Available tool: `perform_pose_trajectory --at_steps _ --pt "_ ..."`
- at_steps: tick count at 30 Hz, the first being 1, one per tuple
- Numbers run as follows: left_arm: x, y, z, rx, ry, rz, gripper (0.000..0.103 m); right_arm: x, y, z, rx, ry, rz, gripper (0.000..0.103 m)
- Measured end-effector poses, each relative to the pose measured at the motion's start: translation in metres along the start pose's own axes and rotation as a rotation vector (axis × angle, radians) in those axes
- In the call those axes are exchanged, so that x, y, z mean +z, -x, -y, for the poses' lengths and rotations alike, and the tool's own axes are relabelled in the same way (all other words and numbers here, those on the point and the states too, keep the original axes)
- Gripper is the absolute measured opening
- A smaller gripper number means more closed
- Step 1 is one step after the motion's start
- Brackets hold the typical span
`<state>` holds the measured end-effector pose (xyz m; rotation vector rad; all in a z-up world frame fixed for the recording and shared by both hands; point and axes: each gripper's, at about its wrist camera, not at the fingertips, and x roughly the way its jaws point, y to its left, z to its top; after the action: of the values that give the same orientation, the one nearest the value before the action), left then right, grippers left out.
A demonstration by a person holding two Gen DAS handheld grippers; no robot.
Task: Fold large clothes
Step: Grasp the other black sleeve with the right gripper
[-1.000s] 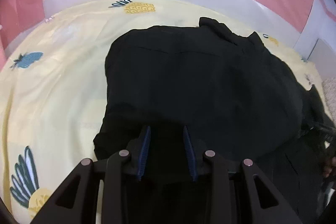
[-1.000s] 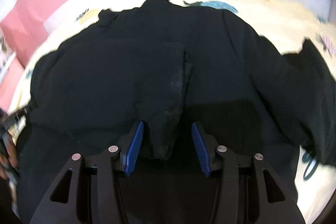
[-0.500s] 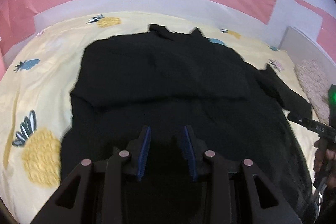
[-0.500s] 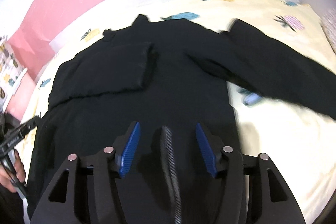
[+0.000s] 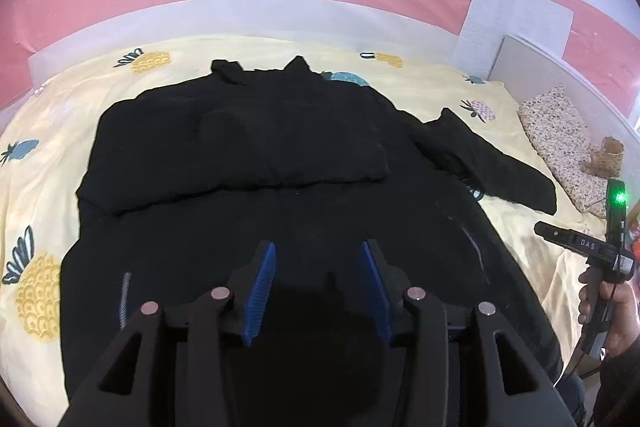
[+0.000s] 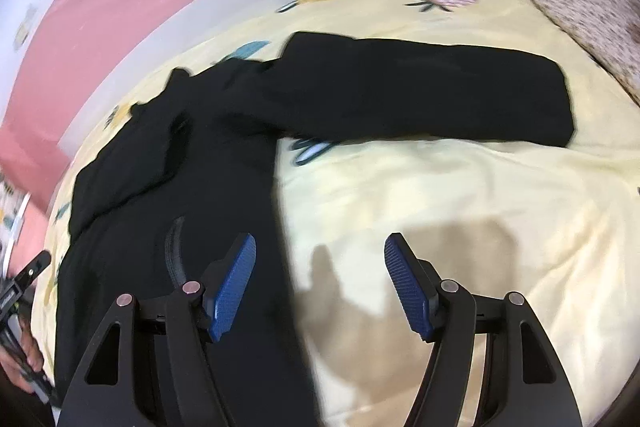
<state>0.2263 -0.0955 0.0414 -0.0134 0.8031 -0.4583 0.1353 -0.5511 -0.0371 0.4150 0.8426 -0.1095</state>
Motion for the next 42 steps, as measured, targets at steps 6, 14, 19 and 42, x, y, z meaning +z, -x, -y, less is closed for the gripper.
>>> perform_pose_trajectory --at_steps 6,14,19,42 --pt "0.010 -0.014 0.020 -0.014 -0.026 0.000 0.047 0.008 -0.001 0.033 -0.044 -0.049 0.013 0.067" --pt "0.019 -0.027 0.035 -0.026 -0.058 0.003 0.047 0.022 -0.006 0.084 -0.066 -0.170 0.040 0.067" --pt "0.022 -0.033 0.032 -0.019 -0.052 -0.002 0.047 0.032 -0.011 0.121 -0.067 -0.284 0.056 0.067" --pt "0.023 -0.059 0.007 0.015 -0.024 -0.038 0.047 0.073 -0.048 0.193 -0.118 -0.560 0.174 0.040"
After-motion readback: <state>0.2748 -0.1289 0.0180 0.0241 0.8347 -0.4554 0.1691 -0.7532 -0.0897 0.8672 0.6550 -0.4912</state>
